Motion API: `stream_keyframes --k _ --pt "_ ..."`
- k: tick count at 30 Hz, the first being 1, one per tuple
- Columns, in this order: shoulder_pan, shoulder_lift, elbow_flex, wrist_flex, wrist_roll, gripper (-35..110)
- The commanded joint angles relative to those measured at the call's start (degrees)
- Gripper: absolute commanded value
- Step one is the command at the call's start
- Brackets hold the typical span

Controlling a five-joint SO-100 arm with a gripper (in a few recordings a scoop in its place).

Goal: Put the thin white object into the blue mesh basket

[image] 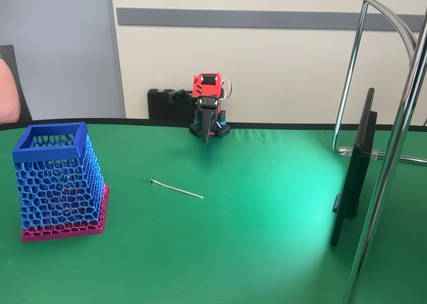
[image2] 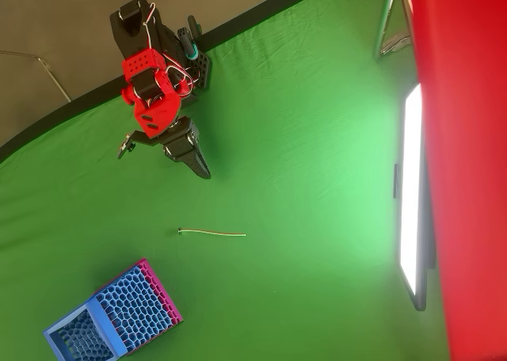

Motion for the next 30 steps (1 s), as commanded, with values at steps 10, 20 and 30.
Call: stream_keyframes --k 10,20,30 --pt "-0.4 0.4 0.4 0.1 -0.6 1" --pt "-0.5 0.4 0.4 0.1 -0.8 1" --pt "-0.4 0.1 0.4 -0.4 -0.3 1"
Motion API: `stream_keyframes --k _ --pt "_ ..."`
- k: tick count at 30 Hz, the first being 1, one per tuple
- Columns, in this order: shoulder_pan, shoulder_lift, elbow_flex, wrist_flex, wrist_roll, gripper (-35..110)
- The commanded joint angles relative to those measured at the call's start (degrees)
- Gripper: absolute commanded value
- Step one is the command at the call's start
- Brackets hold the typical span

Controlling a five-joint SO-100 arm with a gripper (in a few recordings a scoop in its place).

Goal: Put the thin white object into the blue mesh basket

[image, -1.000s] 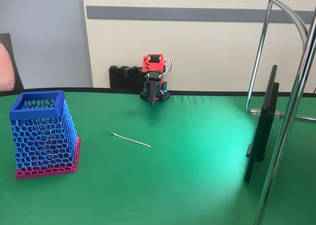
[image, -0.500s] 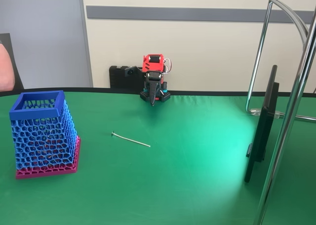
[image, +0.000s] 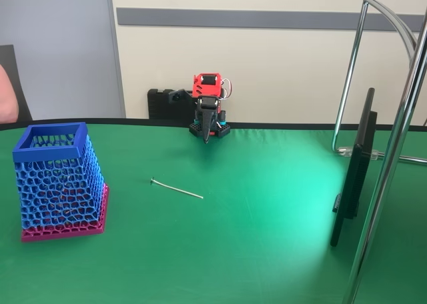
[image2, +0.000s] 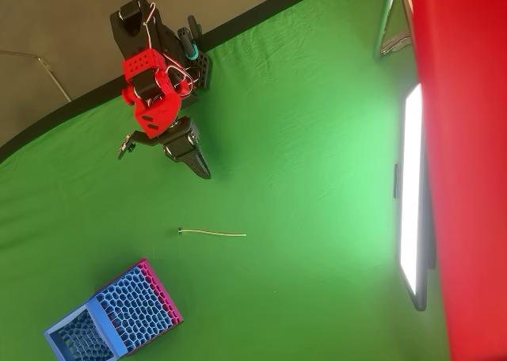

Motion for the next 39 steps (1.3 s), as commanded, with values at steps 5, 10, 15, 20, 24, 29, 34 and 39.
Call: stream_keyframes --k 5,10,15,20,24,29,34,39 --pt "-0.6 -3.0 -0.2 -2.3 0.8 1" --pt "-0.8 -3.9 -0.4 -3.1 0.4 1" --pt "-0.9 -1.4 0.2 -1.7 0.3 1" --pt "-0.9 -2.4 0.0 -2.1 0.4 1" --pt "-0.6 -4.6 -0.4 -3.5 0.6 1" --pt "-0.6 -6.9 -0.8 -5.4 0.7 1" --pt "-0.5 -9.2 -2.6 -5.4 1.3 1" --pt "-0.9 -14.7 -6.2 -4.2 1.8 1"
